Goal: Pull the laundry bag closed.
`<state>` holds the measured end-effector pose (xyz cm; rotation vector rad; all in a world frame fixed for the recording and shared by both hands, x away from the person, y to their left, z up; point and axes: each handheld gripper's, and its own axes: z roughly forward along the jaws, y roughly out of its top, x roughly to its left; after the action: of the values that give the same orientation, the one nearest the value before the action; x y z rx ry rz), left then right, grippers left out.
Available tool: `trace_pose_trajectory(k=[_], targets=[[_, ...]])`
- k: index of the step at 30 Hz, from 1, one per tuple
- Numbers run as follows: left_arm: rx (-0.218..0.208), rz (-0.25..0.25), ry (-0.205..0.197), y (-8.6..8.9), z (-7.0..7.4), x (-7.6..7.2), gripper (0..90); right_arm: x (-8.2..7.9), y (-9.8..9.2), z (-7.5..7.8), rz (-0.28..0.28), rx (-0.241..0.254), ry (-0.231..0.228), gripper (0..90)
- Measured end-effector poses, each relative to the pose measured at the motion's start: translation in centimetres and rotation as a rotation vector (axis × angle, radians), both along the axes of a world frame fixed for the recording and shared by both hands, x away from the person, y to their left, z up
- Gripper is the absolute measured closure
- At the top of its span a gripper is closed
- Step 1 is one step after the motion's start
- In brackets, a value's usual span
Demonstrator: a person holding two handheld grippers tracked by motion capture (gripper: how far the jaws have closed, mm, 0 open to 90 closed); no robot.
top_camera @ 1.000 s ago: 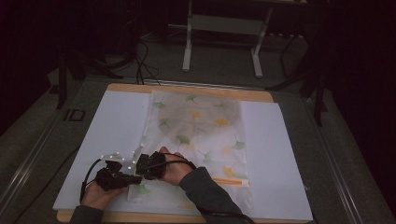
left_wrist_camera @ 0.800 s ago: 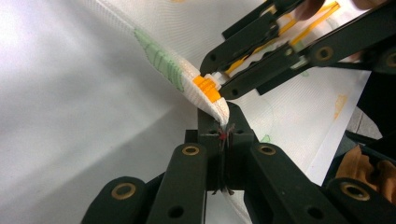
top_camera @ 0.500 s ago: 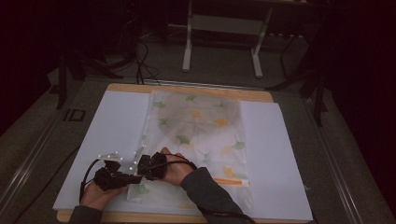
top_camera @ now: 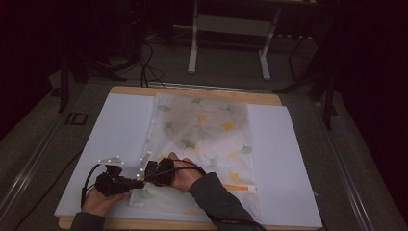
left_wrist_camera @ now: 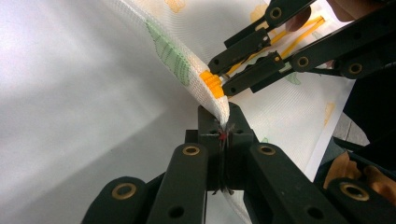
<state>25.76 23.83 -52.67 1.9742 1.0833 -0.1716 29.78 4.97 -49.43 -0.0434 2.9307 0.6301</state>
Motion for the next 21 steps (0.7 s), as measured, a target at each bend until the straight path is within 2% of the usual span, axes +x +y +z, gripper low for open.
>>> trace_pose_trajectory(k=[2,7,17,21], targets=[[0.003,-0.002,0.000,-0.1,0.0,0.0,88.7,-0.1,-0.3,0.0,-0.004,0.006,0.003,84.7],[-0.005,0.005,-0.004,0.1,0.0,0.0,88.7,-0.3,-0.5,0.1,0.005,-0.016,-0.020,84.8],[0.006,0.000,-0.005,0.1,0.0,-0.1,88.6,-0.4,-1.0,0.4,0.006,-0.012,-0.012,84.8],[0.003,0.002,-0.005,0.1,0.0,-0.1,88.6,-0.6,-1.2,0.5,0.013,-0.028,-0.013,84.8]])
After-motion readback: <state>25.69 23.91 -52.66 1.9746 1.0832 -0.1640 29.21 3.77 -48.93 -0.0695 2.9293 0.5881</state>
